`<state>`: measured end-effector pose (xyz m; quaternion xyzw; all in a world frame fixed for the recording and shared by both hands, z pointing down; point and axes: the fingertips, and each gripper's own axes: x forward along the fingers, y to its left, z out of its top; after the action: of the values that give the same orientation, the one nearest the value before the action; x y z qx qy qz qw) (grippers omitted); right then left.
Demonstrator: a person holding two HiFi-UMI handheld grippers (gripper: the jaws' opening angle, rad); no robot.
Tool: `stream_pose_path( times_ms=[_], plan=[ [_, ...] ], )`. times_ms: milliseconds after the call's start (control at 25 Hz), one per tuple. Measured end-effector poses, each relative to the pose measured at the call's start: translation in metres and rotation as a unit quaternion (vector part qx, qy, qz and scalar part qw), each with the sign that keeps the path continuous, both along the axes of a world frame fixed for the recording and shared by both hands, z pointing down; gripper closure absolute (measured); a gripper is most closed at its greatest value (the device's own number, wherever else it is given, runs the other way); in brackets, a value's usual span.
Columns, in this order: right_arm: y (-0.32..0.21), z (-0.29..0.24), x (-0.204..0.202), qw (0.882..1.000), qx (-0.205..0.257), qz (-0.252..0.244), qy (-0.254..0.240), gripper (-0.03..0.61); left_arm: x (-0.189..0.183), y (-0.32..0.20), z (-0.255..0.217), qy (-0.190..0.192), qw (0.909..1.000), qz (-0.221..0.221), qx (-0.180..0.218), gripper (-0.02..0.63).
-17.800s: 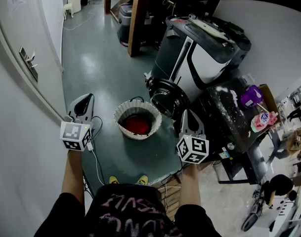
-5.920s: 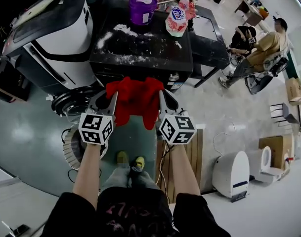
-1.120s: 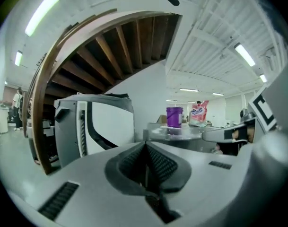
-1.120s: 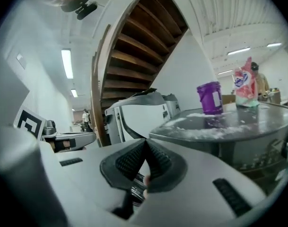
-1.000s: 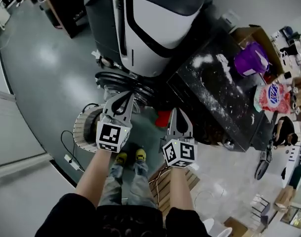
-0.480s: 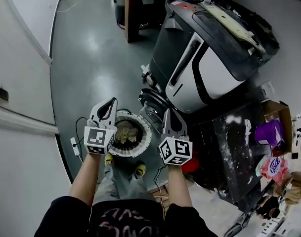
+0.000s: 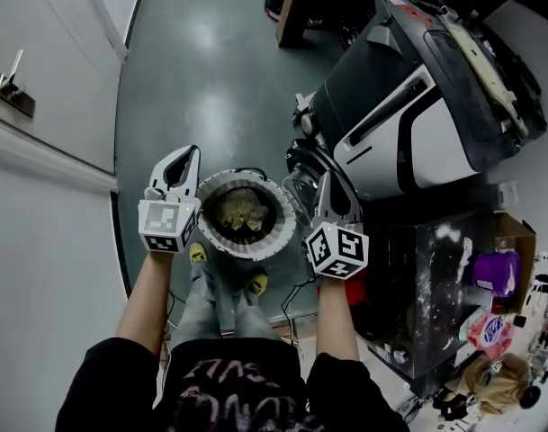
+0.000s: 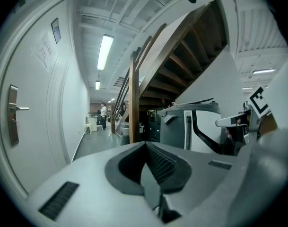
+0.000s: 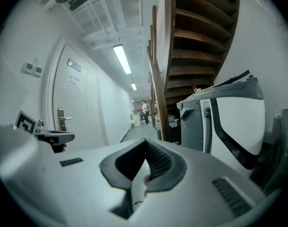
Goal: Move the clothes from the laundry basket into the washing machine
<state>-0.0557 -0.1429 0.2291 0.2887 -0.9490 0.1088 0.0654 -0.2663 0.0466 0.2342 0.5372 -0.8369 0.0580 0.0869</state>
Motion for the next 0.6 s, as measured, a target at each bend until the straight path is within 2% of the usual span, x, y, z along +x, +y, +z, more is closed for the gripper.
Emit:
stream_pose_path(
  times_ms=[360, 560, 600],
  plan=[
    [-0.001, 0.045, -0.021, 0.999, -0.023, 0.005, 0.031, 0.574, -0.006, -0.026, 0.041, 0.024, 0.9991, 0.032, -0.017, 0.603],
    [0.003, 0.041, -0.025, 0.999, -0.013, -0.001, 0.029, 0.574, -0.007, -0.029, 0.036, 0.016, 0.9991, 0.037, -0.010, 0.603],
    [0.005, 0.038, -0.026, 1.000, -0.011, -0.006, 0.026, 0.538, -0.008, -0.029, 0.033, 0.014, 0.9992, 0.037, -0.009, 0.603]
  ],
)
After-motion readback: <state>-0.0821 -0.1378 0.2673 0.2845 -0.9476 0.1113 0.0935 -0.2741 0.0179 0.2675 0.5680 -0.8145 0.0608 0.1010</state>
